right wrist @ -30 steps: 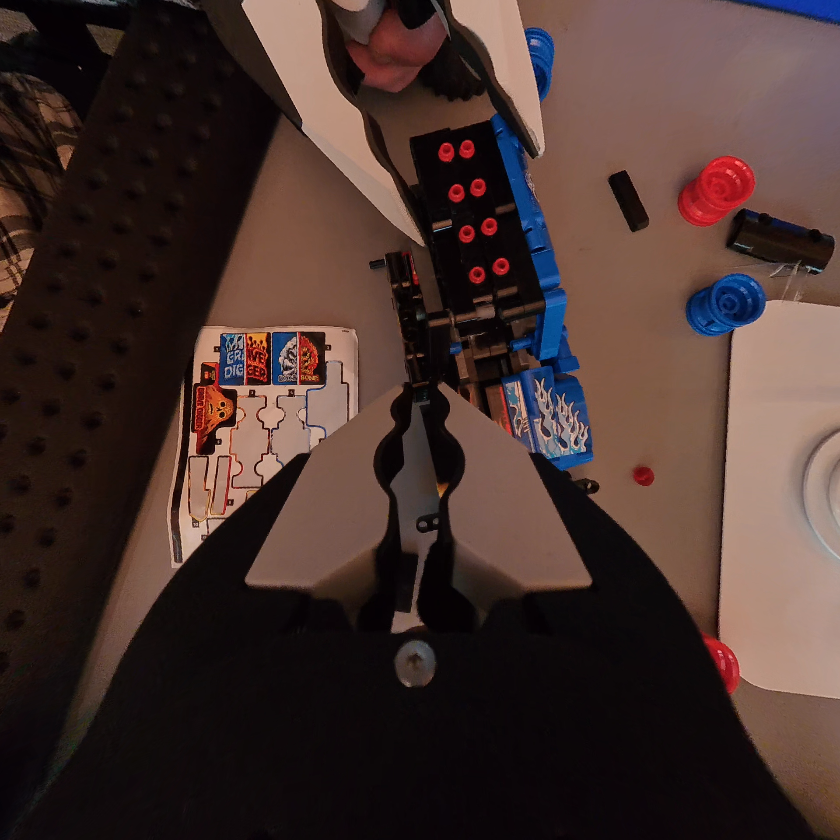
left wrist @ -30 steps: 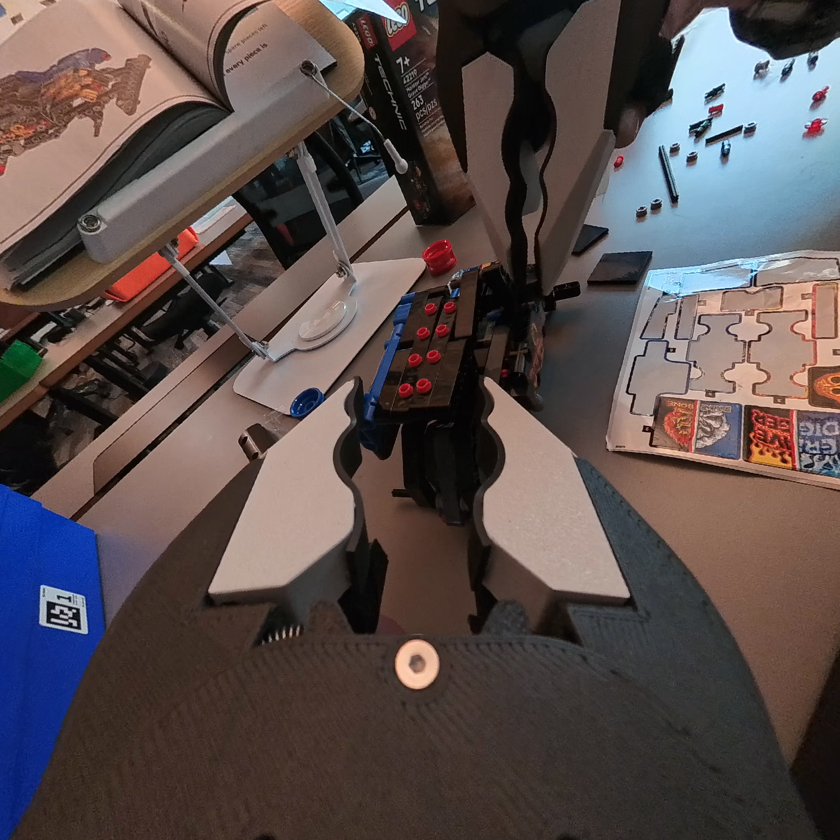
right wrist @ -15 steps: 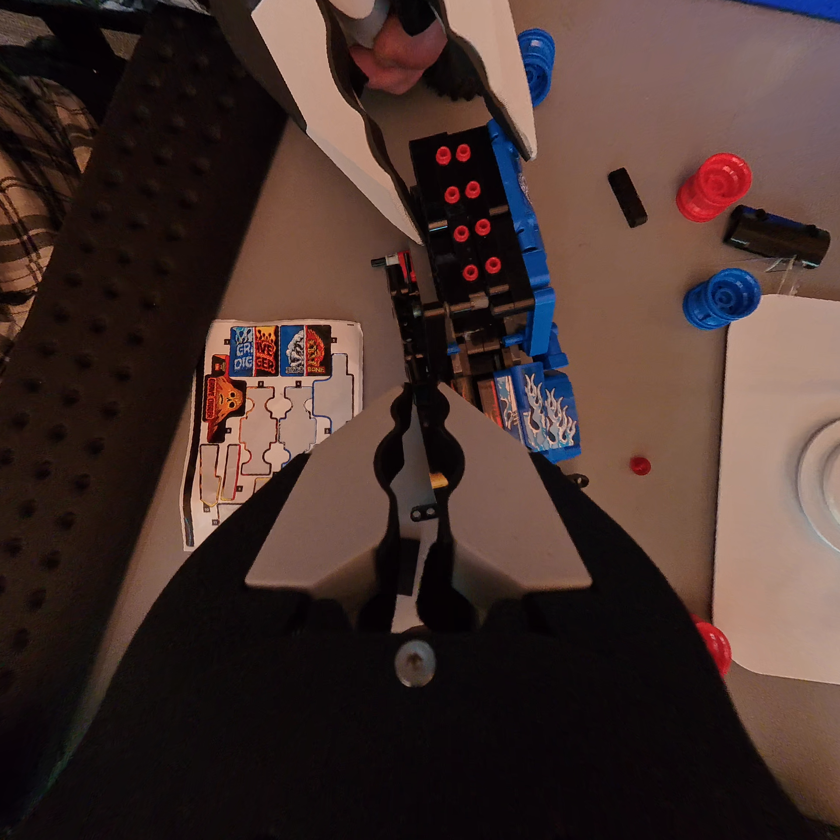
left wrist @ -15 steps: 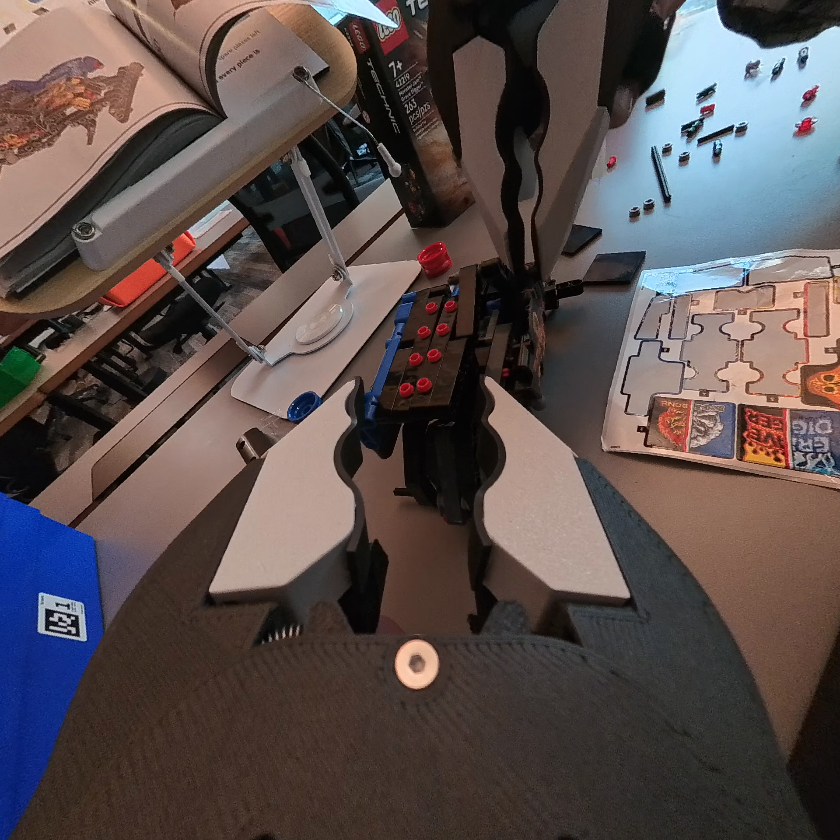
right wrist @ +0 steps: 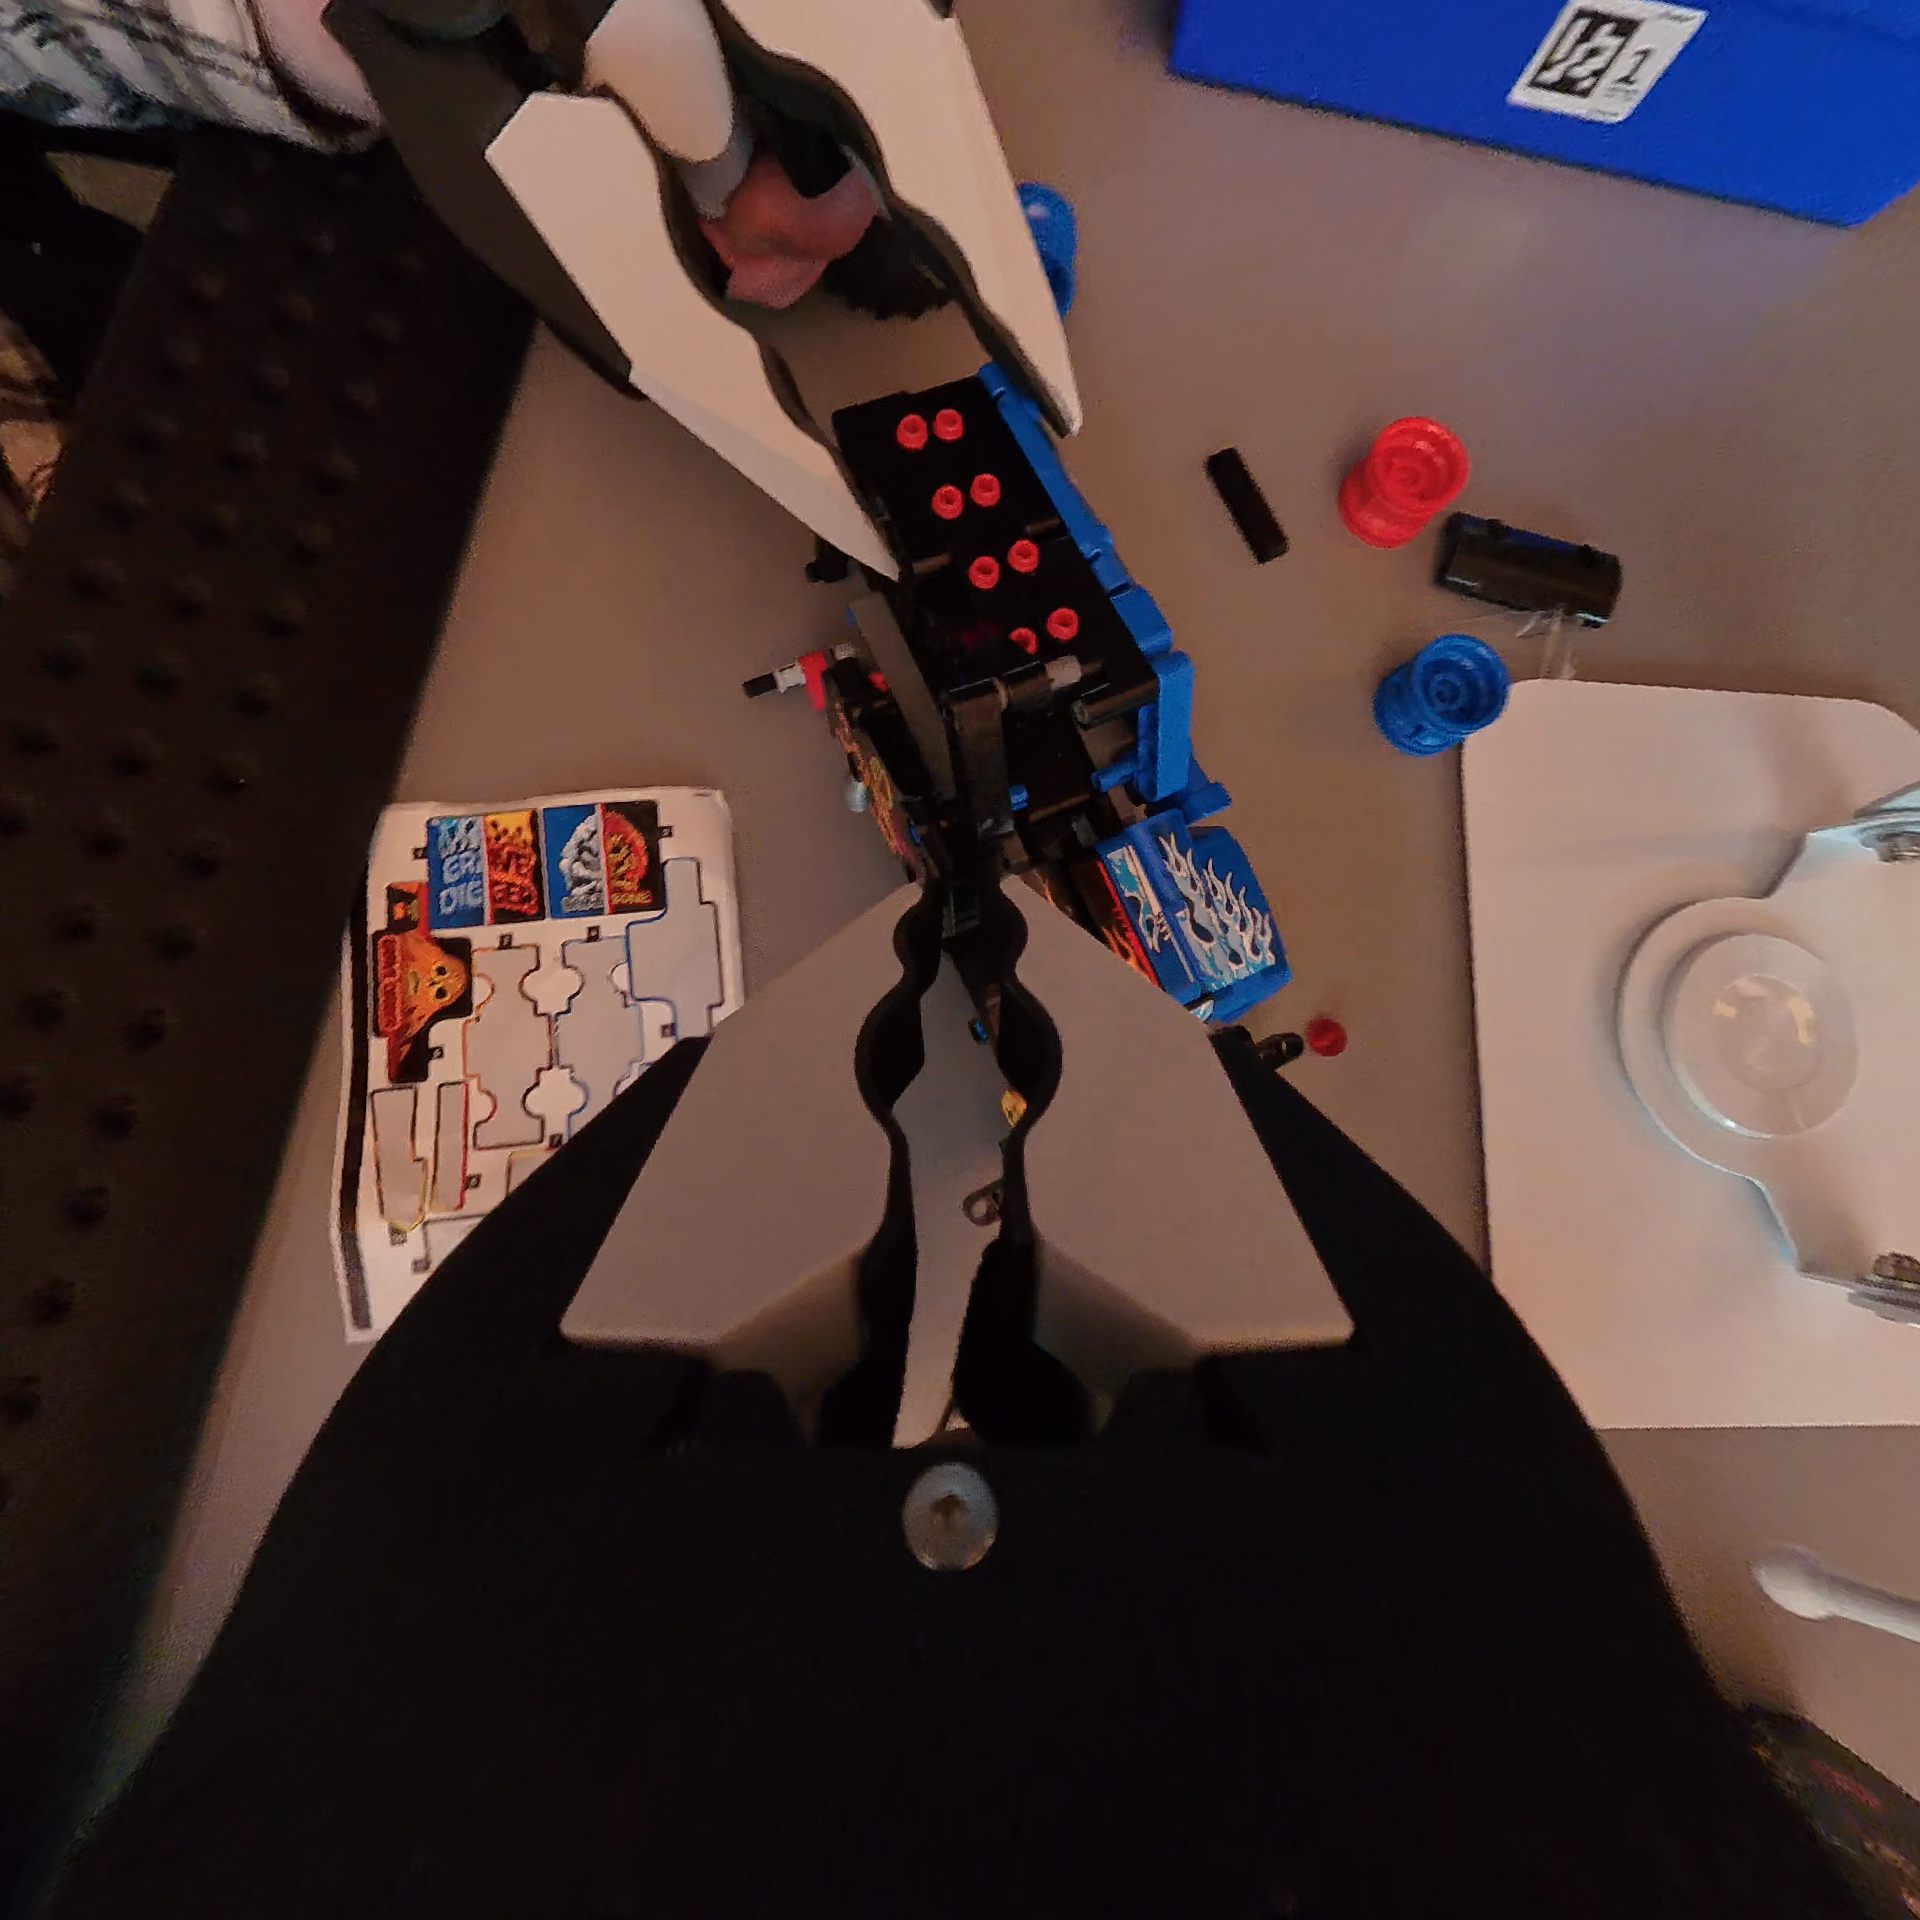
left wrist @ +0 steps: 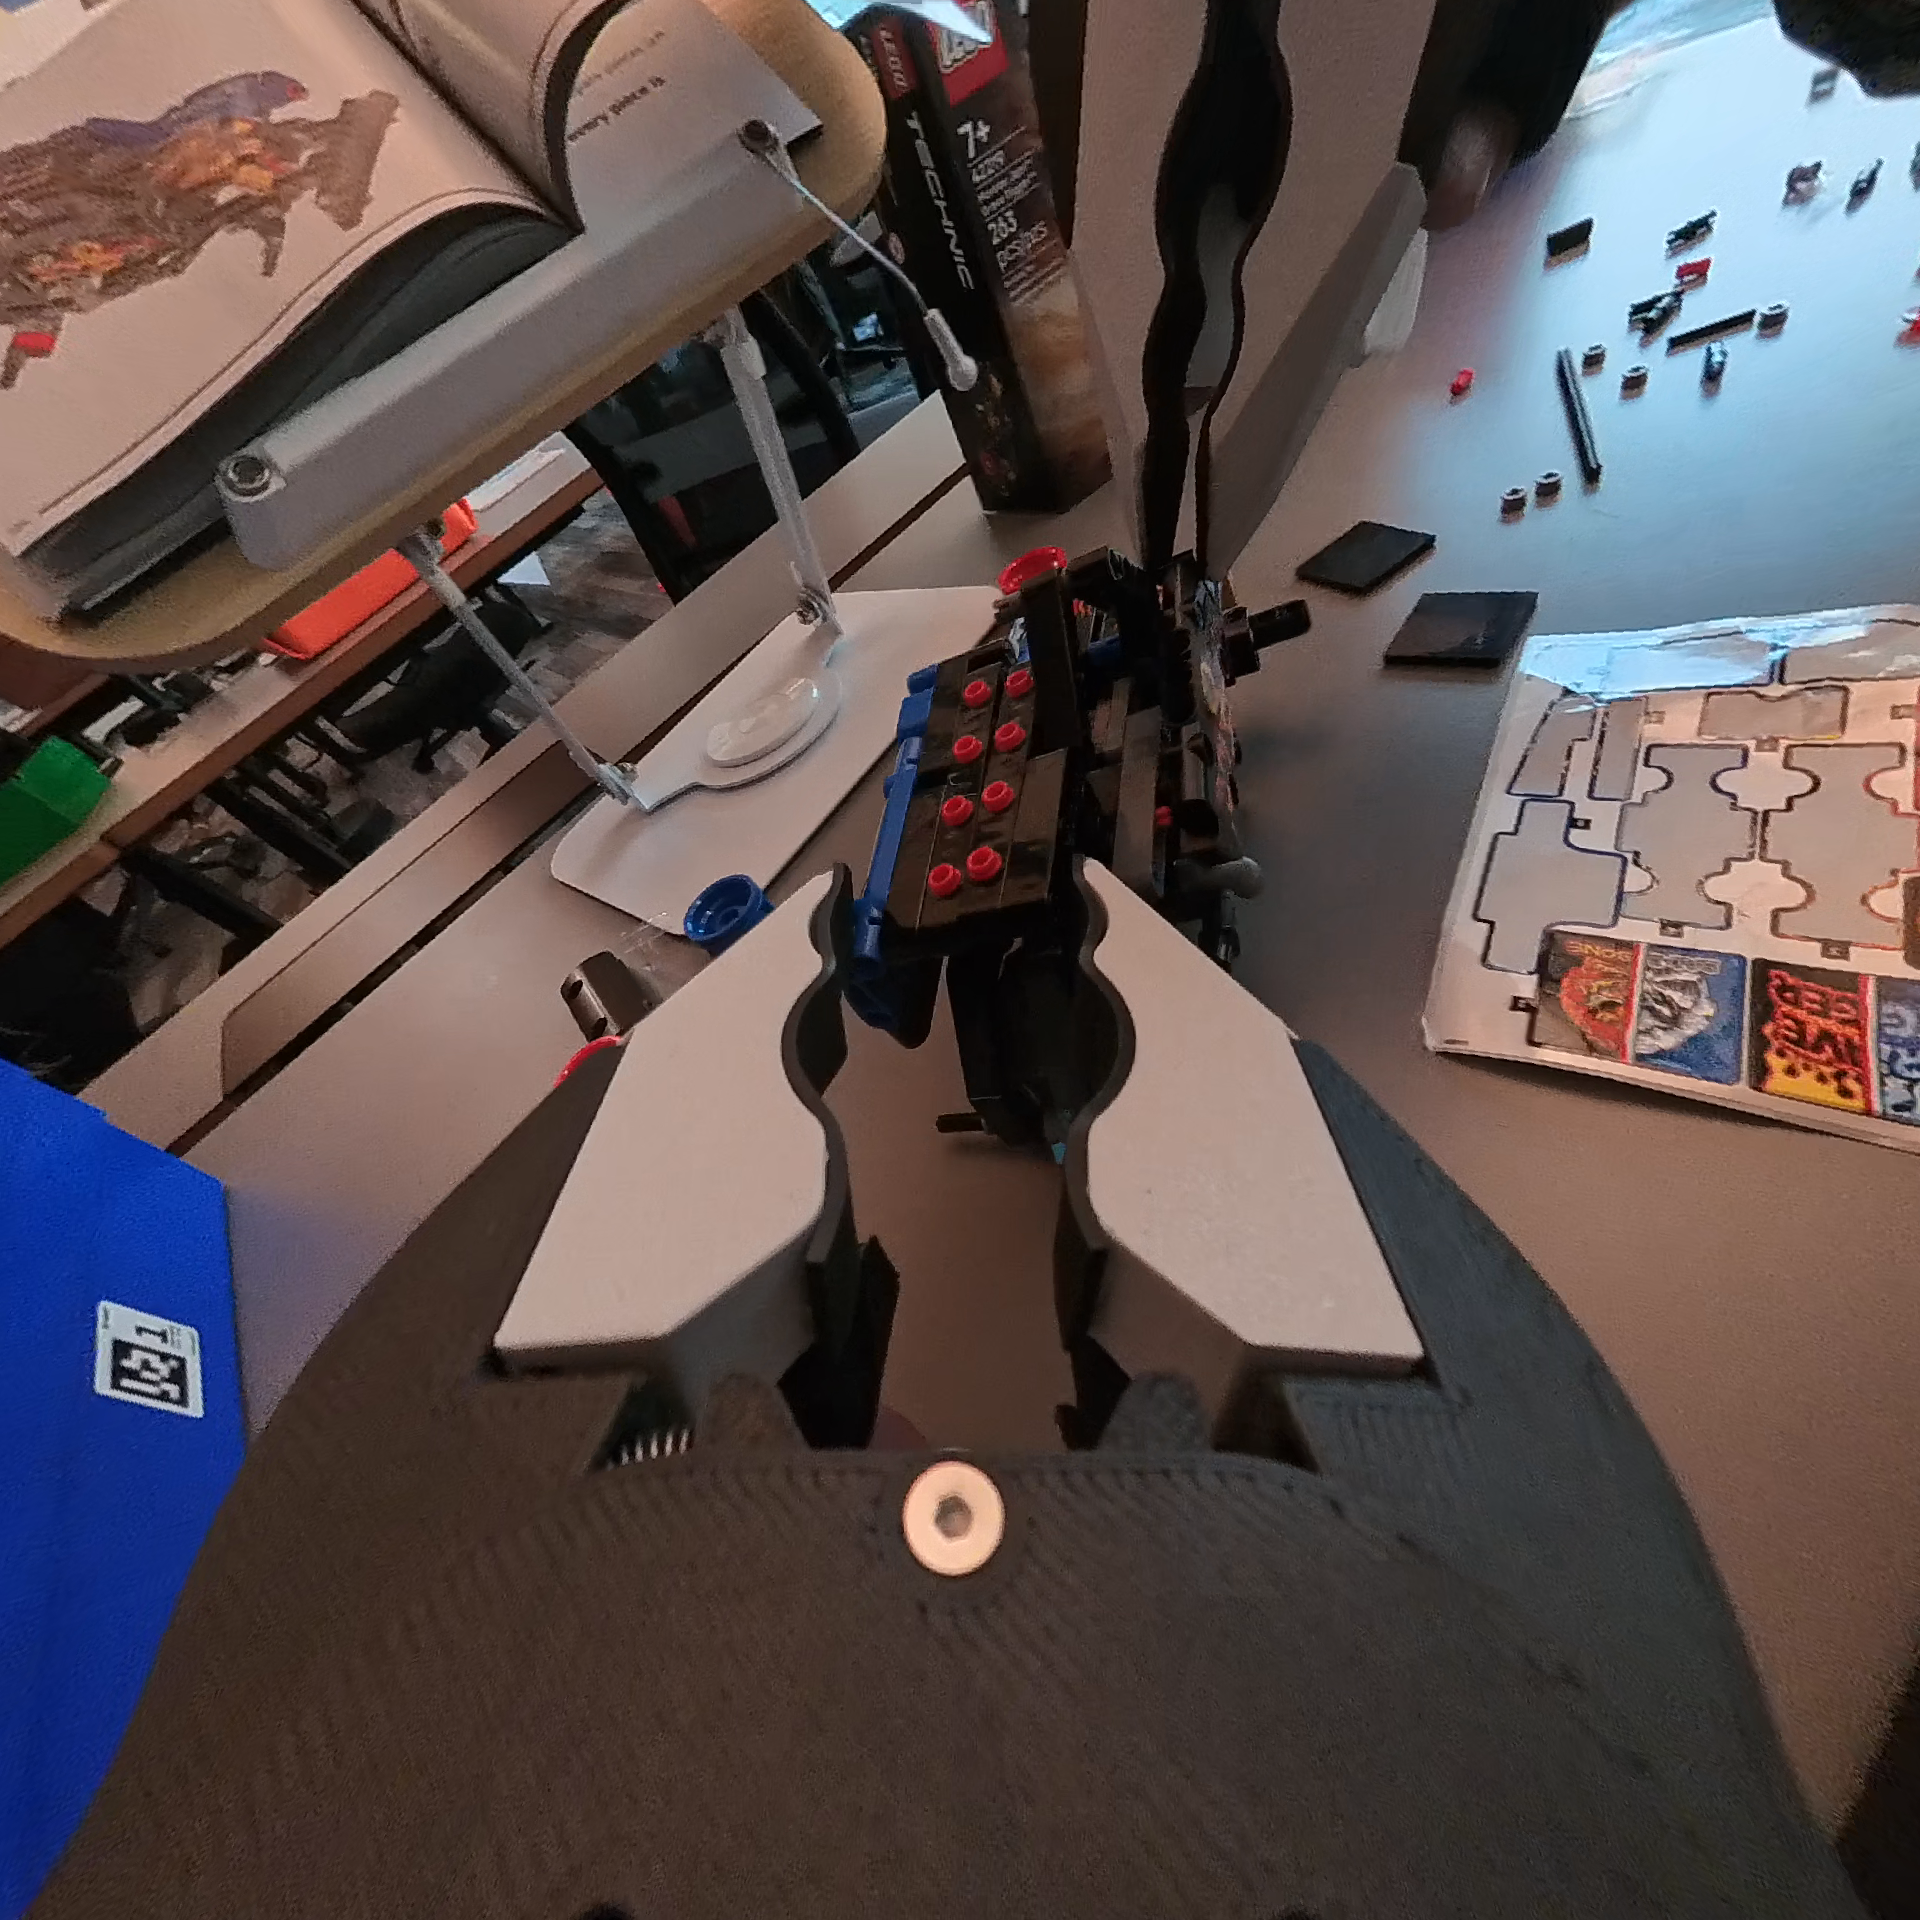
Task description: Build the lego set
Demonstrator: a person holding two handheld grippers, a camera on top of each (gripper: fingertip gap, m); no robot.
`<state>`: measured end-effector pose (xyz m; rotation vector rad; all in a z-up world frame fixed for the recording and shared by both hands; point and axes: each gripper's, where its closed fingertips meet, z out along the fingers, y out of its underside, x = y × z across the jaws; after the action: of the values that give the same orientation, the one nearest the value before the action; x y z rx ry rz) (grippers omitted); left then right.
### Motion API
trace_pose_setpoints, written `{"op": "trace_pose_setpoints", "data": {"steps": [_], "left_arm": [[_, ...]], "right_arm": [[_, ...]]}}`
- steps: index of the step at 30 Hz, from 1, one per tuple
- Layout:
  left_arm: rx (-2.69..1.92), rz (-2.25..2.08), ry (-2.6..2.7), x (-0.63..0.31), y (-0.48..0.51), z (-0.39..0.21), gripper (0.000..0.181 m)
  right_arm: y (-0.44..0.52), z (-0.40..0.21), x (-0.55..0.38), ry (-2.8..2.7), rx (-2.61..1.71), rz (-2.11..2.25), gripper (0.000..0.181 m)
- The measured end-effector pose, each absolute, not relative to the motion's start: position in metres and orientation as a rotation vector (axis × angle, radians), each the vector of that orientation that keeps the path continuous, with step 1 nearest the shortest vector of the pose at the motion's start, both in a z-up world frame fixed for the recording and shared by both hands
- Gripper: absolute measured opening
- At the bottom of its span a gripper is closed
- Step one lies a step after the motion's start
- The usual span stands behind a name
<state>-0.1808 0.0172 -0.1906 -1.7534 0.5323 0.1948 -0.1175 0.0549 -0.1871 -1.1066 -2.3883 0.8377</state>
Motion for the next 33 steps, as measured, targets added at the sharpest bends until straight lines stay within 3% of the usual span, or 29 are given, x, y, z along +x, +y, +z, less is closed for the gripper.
{"op": "trace_pose_setpoints", "data": {"steps": [4, 10, 26, 30, 33], "left_arm": [[-1.771, 0.195, 0.487, -0.189, 0.021, -0.191, 0.039], [-1.828, 0.062, 0.376, -0.201, 0.030, -0.190, 0.039], [-2.041, -0.484, 0.198, -0.229, 0.062, -0.193, 0.040], [-2.038, -0.523, 0.229, -0.229, 0.064, -0.193, 0.040], [-2.027, -0.545, 0.223, -0.230, 0.064, -0.193, 0.040]], "right_arm": [[0.062, -0.190, -0.126, -2.330, -1.137, 0.878, 0.005], [0.072, -0.185, -0.129, -2.252, -1.205, 1.018, 0.024], [0.126, -0.186, -0.153, -1.996, -1.189, 0.816, 0.041], [0.118, -0.183, -0.162, -1.960, -1.121, 0.798, 0.039], [0.112, -0.184, -0.161, -1.980, -1.068, 0.774, 0.027]]}}
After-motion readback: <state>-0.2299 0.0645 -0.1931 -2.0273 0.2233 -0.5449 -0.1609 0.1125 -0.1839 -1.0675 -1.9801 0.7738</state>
